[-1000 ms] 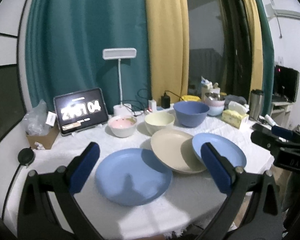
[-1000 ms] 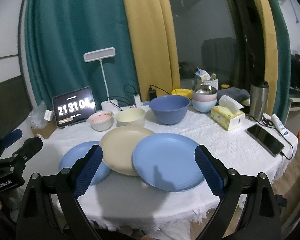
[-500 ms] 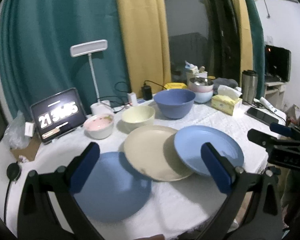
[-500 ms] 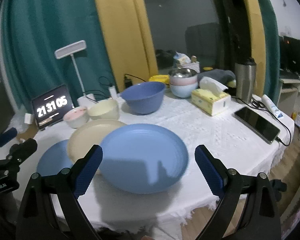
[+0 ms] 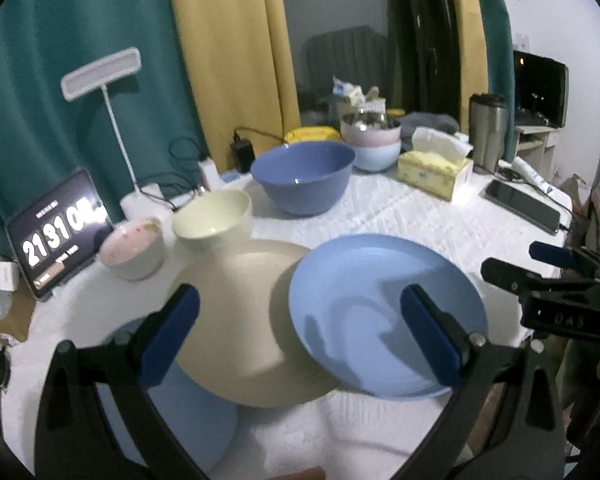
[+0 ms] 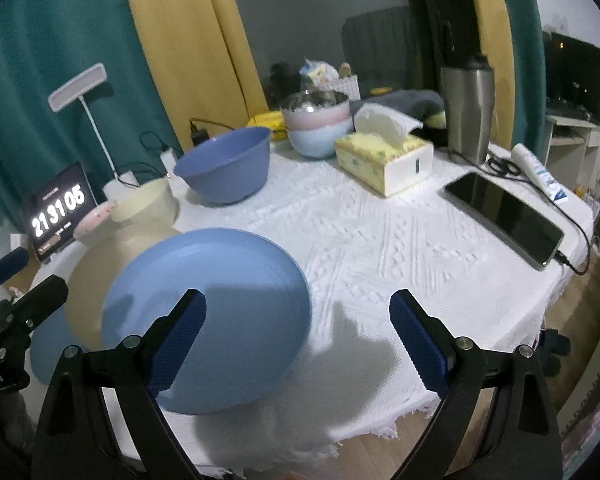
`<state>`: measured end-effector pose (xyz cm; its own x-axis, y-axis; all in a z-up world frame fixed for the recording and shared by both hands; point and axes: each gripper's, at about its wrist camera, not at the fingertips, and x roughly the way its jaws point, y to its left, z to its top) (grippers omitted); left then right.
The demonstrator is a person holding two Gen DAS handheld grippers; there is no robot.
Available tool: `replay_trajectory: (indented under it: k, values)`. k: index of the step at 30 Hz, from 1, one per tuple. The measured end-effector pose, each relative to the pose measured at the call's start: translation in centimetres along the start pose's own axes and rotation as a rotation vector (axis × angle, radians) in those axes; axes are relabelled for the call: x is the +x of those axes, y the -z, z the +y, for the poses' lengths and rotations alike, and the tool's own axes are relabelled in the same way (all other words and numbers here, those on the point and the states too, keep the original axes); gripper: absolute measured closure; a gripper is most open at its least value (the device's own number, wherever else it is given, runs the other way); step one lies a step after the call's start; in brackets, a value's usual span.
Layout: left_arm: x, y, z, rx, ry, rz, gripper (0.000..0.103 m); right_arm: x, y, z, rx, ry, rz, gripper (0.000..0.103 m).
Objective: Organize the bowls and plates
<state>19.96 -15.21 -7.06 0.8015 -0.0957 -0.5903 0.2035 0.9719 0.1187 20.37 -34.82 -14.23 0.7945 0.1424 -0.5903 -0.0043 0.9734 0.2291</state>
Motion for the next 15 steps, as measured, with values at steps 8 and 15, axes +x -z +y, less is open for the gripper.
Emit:
replay_trajectory:
  k: [8,15]
  values:
    - [4.5,0.5,-0.5,-0.015,0.034,0.097,0.003,4.1,-0.3,-0.6,-0.002,-0.034,0.097,0.008]
    - [6.9,0.9,-0.5,-0.014,0.043,0.167,0.018,6.7,-0.3,-0.3,-0.002,-0.069,0.171,0.019]
